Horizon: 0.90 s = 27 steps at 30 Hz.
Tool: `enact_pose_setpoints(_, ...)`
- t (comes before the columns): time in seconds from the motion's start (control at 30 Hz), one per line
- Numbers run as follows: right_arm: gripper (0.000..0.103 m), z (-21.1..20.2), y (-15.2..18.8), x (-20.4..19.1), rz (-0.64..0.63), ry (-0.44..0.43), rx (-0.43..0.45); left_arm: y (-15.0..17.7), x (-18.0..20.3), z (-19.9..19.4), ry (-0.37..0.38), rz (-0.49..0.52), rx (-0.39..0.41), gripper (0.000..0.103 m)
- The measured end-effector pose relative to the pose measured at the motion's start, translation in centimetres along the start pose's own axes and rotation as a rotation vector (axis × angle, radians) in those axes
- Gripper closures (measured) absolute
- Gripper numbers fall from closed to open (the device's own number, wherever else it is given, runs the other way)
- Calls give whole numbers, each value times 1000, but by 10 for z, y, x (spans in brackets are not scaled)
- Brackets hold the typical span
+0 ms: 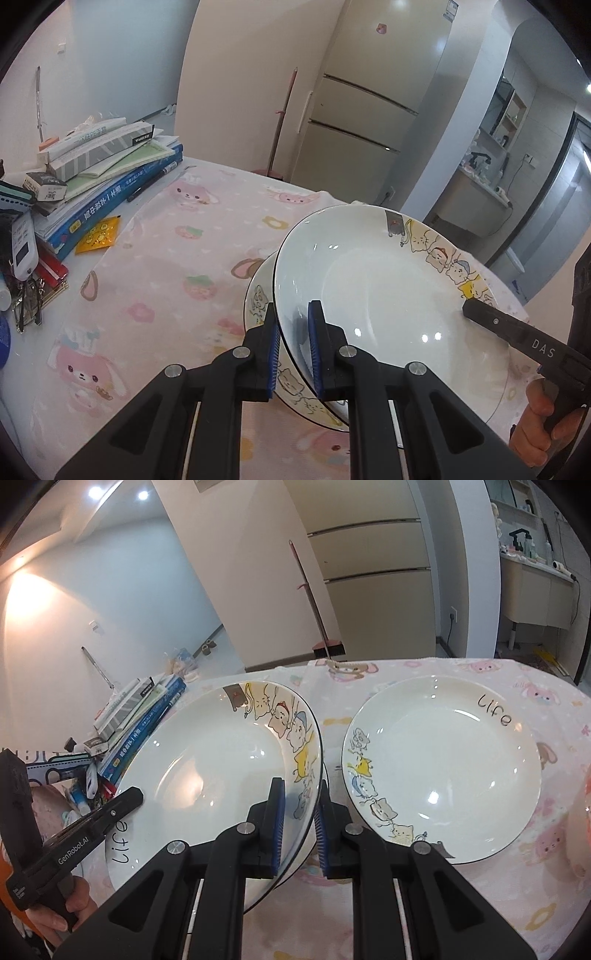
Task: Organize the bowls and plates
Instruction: 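Lift the cartoon plate with both grippers and carry it over another white plate, then lower the cartoon plate onto the other plate and open both grippers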
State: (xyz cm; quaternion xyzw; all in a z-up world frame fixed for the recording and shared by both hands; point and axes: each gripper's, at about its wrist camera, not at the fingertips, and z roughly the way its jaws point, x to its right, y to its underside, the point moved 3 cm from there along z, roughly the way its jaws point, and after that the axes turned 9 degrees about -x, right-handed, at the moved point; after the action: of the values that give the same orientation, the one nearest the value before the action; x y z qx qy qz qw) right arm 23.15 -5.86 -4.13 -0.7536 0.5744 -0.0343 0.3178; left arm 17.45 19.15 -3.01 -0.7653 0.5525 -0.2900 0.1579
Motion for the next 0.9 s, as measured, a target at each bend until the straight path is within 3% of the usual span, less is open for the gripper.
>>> enact_pose_setpoints(0.3, 87, 31, 11, 4, 0, 26, -78, 9, -7, 22, -66, 0, -70, 88)
enact_pose_setpoints(0.47, 87, 31, 12, 2, -10, 37, -76, 11, -7, 22, -76, -3, -77, 88)
enact_pose_setpoints(0.67, 84, 33, 16, -5, -58, 115, -66, 16, 1, 20, -130, 36, -73, 87)
enact_pose_setpoints(0.9, 84, 38, 18, -2, -57, 121, -101, 17, 4, 22, -185, 65, -82, 86)
